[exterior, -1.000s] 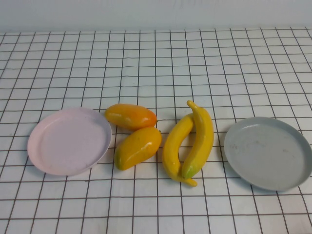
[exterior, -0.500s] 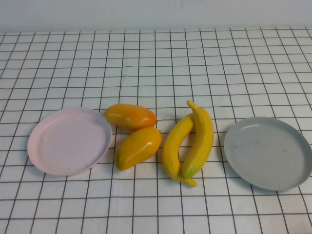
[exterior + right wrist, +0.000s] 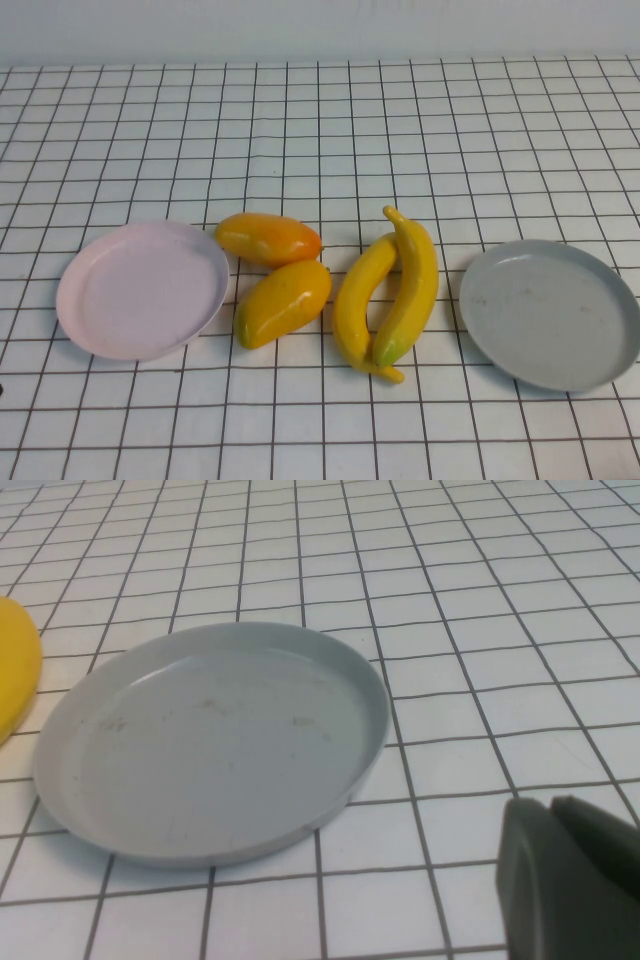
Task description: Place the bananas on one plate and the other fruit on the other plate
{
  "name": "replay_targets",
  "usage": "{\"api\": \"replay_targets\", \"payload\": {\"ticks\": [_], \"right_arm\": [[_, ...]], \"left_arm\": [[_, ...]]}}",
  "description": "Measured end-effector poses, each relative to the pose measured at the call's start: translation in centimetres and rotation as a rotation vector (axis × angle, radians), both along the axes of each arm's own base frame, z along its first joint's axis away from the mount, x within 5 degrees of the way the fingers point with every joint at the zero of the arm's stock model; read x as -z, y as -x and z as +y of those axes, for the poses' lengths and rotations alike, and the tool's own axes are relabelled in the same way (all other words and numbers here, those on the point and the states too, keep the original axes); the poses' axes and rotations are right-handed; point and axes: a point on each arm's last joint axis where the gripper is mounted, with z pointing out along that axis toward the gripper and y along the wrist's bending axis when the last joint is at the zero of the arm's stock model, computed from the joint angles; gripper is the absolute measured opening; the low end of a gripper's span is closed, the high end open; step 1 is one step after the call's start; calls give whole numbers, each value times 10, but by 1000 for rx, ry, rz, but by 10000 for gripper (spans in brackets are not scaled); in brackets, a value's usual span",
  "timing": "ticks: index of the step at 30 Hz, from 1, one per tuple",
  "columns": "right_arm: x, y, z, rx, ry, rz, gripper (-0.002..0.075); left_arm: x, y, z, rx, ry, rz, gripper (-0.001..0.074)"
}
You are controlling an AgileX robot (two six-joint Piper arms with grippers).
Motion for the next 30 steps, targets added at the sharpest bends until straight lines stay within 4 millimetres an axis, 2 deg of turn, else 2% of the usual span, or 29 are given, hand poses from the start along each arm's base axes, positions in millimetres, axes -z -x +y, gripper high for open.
{"api": "replay_targets", "payload": {"ticks": [4,6,13,15,17,19,24,27,30], "right_arm": [[0,0,0,0,0,0,-16],[0,0,0,0,0,0,-16],[0,0,0,0,0,0,-16],[0,0,0,0,0,0,-16],[0,0,0,0,0,0,-16],[0,0,0,0,0,0,-16],[0,0,0,0,0,0,-16],[0,0,0,0,0,0,-16],[0,0,0,0,0,0,-16]], "left_arm": [[-31,-15,-3,122,-287,138,-4],[-38,-29,-3,164,-388,211,-4],[-36,-77,-2,197,-500,386,-2],[-34,-92,-5,227,-518,455,22],[-35,-105,-13,276,-554,492,94],[-34,-121,-25,329,-589,518,202],[-38,-158,-67,458,-638,573,546],[-36,-181,-97,546,-677,618,622],[-23,-206,-125,619,-727,656,642]]}}
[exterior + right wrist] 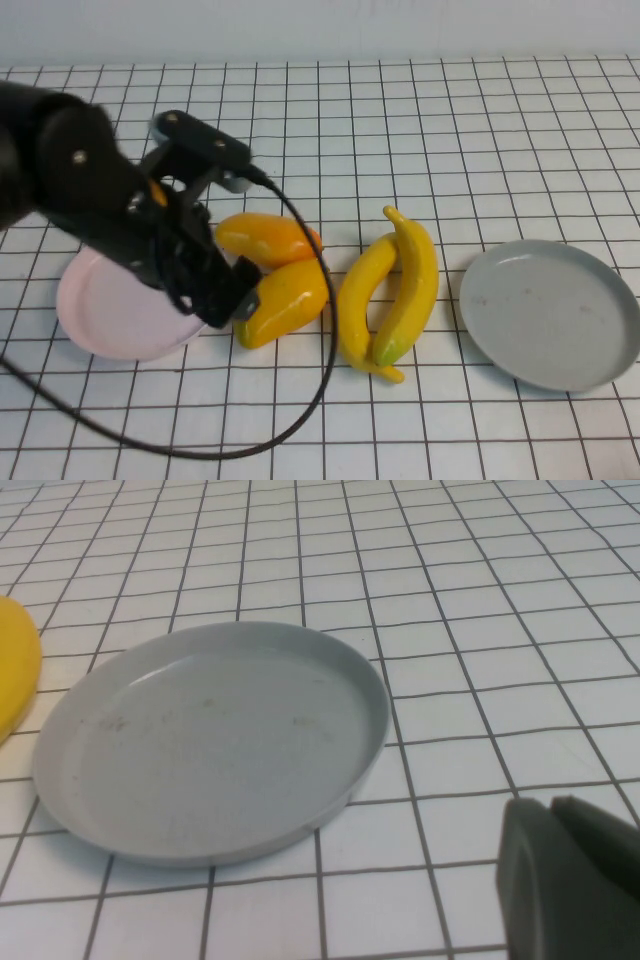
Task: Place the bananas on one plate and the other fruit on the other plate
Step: Put one type of fruit in the left plate
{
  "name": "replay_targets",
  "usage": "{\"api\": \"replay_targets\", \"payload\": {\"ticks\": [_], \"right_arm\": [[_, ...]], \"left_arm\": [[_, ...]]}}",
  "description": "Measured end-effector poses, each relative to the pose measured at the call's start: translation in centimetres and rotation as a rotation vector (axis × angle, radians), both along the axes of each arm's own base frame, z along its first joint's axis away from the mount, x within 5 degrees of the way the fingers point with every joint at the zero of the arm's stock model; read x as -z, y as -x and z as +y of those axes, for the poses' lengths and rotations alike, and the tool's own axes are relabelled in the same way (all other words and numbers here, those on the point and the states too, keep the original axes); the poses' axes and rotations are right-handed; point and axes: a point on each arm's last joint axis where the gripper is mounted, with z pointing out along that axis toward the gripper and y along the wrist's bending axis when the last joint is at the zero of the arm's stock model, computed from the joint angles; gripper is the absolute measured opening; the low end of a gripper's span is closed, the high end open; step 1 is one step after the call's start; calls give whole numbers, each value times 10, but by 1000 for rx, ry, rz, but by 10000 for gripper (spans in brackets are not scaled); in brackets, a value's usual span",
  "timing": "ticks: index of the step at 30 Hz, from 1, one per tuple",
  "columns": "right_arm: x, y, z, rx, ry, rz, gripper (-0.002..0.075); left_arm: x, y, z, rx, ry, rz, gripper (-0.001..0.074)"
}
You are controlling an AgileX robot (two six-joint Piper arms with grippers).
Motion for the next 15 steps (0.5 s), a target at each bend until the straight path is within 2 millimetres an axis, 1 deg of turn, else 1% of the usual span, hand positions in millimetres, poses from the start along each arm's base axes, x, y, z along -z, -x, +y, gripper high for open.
{"api": "replay_targets", "payload": {"ticks": [2,3,6,10,15], "right_arm": [[0,0,0,0,0,0,-16],[0,0,0,0,0,0,-16],[0,0,0,0,0,0,-16],[0,0,0,0,0,0,-16],[0,0,0,0,0,0,-16]], "left_arm": [[5,-12,-15,36,-14,9,646],[12,-20,-23,53,-27,22,648],[23,-40,-40,83,-51,31,649],[45,-58,-52,116,-88,61,649],[70,-69,-59,153,-122,91,649]]}}
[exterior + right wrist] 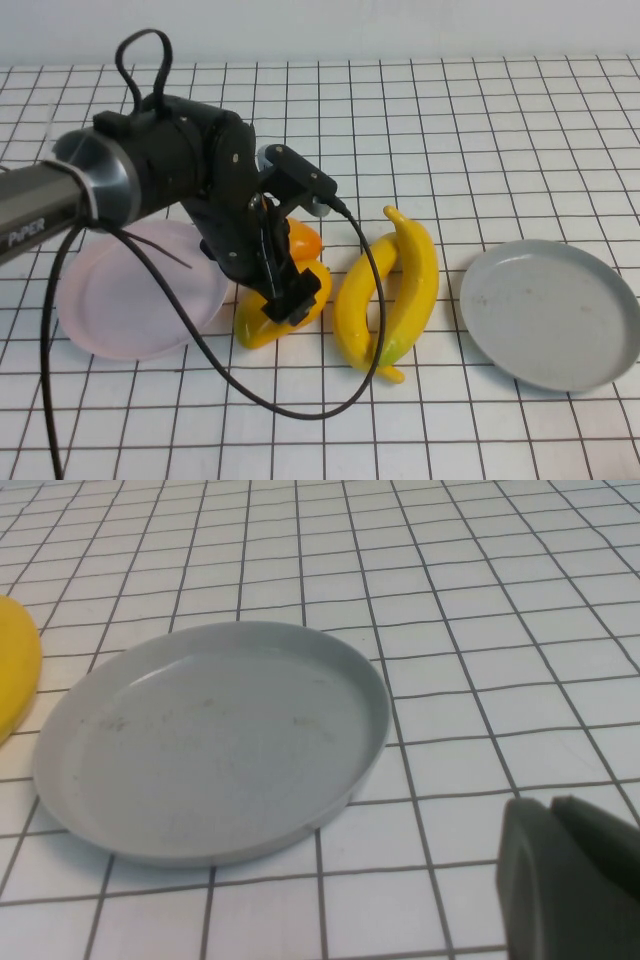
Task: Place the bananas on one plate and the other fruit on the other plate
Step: Put one type of fruit in the left plate
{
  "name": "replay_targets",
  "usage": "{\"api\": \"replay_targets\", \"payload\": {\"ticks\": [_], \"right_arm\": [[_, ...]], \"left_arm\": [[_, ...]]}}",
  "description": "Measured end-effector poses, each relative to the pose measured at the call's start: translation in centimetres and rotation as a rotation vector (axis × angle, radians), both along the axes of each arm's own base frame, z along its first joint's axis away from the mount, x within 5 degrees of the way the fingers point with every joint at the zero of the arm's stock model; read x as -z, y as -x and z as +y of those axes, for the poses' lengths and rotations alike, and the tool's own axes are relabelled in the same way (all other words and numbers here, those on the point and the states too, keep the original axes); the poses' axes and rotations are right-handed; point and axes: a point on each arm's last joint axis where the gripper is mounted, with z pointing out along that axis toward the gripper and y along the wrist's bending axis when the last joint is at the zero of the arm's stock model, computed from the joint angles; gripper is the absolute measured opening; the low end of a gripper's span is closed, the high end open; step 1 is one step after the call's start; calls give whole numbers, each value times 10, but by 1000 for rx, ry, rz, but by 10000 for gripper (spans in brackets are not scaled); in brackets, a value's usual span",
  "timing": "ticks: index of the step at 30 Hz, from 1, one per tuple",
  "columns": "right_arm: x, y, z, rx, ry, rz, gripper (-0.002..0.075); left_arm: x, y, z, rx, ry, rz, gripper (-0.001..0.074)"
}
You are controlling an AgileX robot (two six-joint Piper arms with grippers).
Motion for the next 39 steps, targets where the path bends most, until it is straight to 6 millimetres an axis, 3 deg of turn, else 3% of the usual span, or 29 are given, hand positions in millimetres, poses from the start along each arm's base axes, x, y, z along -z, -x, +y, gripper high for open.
{"api": "replay_targets", "payload": {"ticks": [8,12,15,18,21,25,28,34,39], "right_arm": [[0,0,0,0,0,0,-16],[0,0,0,0,0,0,-16],[0,0,0,0,0,0,-16],[0,0,0,0,0,0,-16],[0,0,0,0,0,0,-16],[0,0,0,0,0,0,-16],[0,0,0,0,0,0,-16],[0,0,0,0,0,0,-16],[0,0,0,0,0,0,-16]], "left_arm": [[30,-9,-5,10,-24,31,647],[32,-10,-6,10,-23,31,543],[32,-10,-6,13,-21,23,539],[23,-10,-4,11,-31,-10,539],[-3,-7,3,-1,-29,-84,539],[-52,1,25,-73,30,-196,539],[-71,3,53,-180,59,-228,539],[-46,-9,125,-478,14,-130,539],[-31,-17,160,-609,3,-92,539]]}}
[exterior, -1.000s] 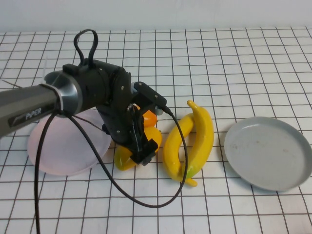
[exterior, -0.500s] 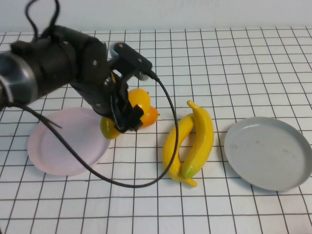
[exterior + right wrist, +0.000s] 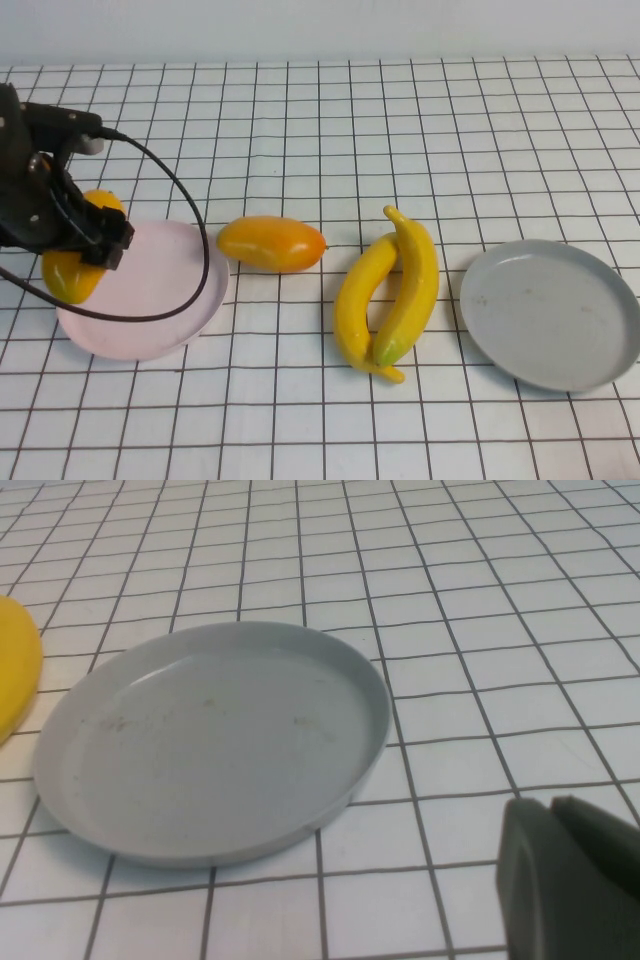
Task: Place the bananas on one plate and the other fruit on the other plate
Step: Put one type of fruit in the left plate
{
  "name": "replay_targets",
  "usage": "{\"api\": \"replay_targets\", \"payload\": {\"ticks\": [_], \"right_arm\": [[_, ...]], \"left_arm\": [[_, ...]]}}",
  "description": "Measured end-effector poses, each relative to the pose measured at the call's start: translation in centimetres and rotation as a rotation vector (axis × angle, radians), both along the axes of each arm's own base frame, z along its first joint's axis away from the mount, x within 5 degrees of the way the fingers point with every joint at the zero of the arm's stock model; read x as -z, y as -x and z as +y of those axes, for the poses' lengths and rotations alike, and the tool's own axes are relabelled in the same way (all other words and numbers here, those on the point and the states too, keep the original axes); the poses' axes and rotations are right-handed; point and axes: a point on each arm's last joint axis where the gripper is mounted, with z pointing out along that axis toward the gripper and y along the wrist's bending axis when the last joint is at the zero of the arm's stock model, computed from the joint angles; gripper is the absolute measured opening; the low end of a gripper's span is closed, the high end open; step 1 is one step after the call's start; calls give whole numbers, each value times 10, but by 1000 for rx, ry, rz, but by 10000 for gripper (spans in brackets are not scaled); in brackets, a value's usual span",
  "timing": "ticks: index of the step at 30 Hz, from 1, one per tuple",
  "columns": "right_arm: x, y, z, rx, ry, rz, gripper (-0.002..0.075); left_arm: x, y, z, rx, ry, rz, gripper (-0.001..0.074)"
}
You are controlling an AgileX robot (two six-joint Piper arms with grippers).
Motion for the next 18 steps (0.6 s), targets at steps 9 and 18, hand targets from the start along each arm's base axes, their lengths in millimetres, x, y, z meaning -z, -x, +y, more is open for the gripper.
{"api": "replay_targets", "payload": {"ticks": [9,18], "right_arm": [[0,0,0,0,0,0,-16],[0,0,0,0,0,0,-16]], "left_arm": [[18,-10,1,-36,49,26,538],[24,-13,0,8,41,33,546]]}}
